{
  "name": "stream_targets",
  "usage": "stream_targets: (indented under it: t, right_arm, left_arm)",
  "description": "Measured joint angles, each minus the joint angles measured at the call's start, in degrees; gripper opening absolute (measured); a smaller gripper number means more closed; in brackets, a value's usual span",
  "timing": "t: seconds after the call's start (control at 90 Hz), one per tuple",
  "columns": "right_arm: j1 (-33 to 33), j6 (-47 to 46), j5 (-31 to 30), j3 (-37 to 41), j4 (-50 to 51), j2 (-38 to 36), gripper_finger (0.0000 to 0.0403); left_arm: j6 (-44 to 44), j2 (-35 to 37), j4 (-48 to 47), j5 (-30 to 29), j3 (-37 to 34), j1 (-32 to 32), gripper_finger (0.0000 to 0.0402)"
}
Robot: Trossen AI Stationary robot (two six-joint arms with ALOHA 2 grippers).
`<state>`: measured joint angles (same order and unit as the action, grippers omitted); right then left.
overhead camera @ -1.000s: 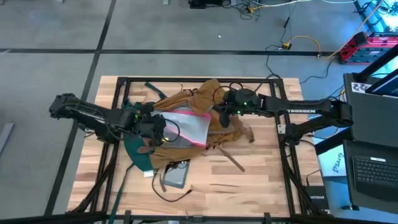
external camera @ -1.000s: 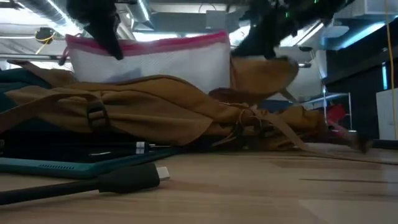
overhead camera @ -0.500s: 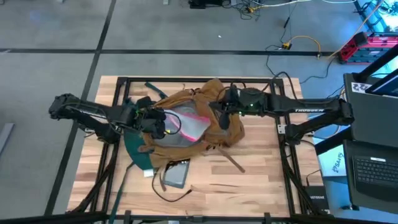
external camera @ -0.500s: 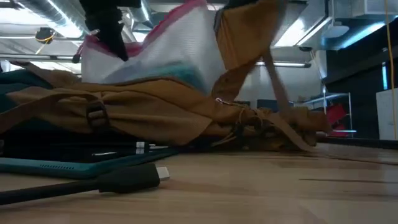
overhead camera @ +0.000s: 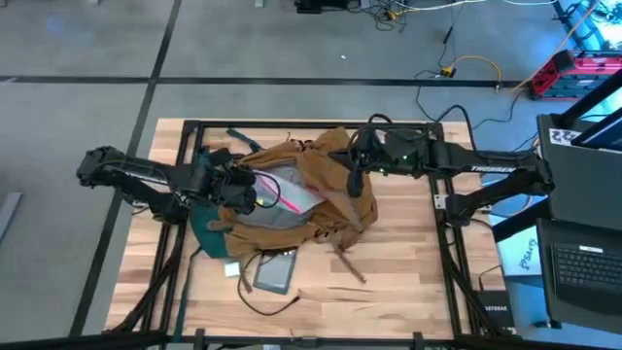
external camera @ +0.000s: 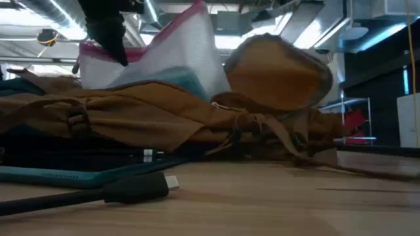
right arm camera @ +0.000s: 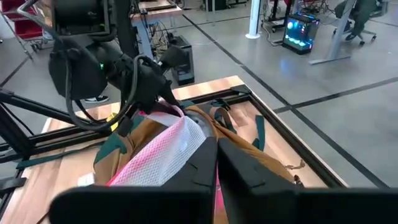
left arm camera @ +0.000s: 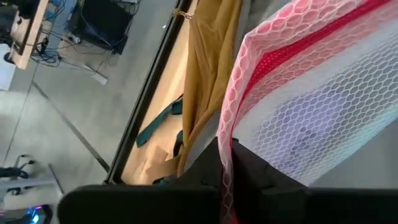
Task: Unpack backpack
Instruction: Put the pink zipper pouch into the brown backpack
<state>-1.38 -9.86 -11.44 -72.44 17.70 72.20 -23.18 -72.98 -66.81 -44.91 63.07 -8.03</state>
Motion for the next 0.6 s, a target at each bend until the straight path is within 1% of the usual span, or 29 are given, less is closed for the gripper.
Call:
stream_targets:
  t: [0.133, 0.244, 0.322, 0.444, 0.6]
  right_arm:
    - [0.26, -1.61, 0.0, -0.02, 3.46, 0.16, 0.0001]
    - [0.45, -4.05, 0.02, -0.04, 11.97, 2.06, 0.0002]
    - [0.47, -4.92, 0.04, 0.02, 17.79, 3.87, 0.0014]
    - [1.52, -4.92, 1.54, 0.02, 20.85, 6.44, 0.0058]
    - [2.38, -5.37, 2.21, 0.07, 19.79, 7.28, 0.0145]
  left_arm:
    - [-0.02, -0.01, 0.09, 0.09, 0.0, -0.02, 0.0]
    - [-0.04, -0.01, 0.11, 1.69, 0.0, -0.04, 0.0]
    - [-0.02, 0.01, 0.2, 2.45, 0.02, -0.07, 0.0]
    - [-0.39, 0.01, 0.16, 2.94, 0.02, -0.11, 0.0]
    - [-0.42, 0.01, 0.18, 4.31, 0.02, -0.11, 0.0]
